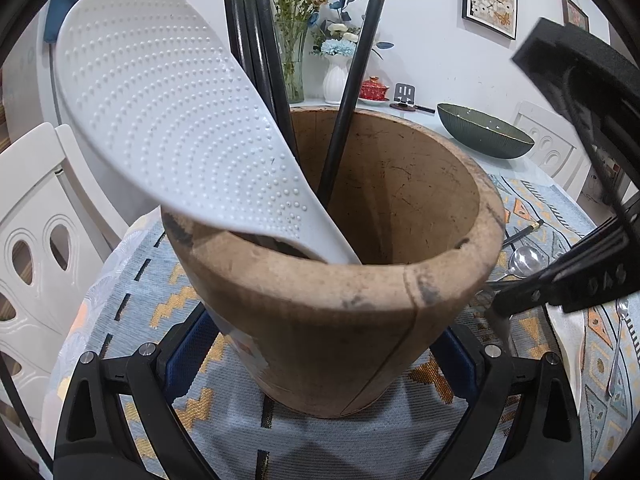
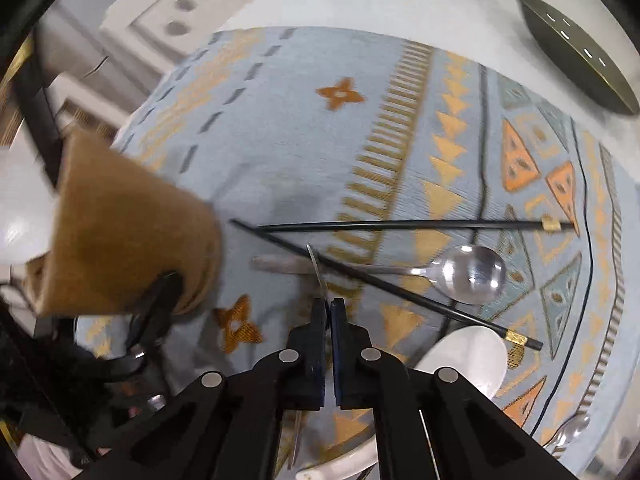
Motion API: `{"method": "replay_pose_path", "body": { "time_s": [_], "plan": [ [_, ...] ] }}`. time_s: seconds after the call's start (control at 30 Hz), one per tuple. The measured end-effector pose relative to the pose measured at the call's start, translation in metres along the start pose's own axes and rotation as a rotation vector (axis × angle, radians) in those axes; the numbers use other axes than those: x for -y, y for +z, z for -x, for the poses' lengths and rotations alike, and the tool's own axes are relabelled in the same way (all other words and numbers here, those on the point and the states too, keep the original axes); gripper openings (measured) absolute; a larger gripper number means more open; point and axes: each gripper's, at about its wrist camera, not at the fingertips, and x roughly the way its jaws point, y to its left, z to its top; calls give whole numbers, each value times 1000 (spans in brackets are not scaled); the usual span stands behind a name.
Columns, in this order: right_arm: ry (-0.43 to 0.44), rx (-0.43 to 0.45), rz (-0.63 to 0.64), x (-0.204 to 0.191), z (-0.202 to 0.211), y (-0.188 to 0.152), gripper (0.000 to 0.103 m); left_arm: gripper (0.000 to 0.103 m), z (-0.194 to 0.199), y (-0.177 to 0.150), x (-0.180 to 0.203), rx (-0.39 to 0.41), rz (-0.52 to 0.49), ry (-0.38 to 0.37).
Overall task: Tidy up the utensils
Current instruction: 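Lower the right gripper onto another silver fork and close on it, then lift the silver fork with the right gripper off the cloth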
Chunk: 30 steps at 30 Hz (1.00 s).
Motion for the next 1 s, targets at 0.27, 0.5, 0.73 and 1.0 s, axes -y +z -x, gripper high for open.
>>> {"method": "replay_pose_path", "body": {
  "time_s": [0.27, 0.5, 0.73, 1.0],
  "plan": [
    [-23, -94, 37, -8, -31, 11, 3, 99, 0, -1, 0, 0, 0, 0],
    [17, -128, 41, -3, -36, 23, 3, 99, 1, -1, 1, 3, -4, 6],
    [42, -124, -17, 9, -35, 29, 3, 99, 6, -1, 7, 27, -5, 7],
    [17, -41, 4, 3, -25, 1, 3, 99, 7, -3, 8, 28, -5, 9]
  ]
}}
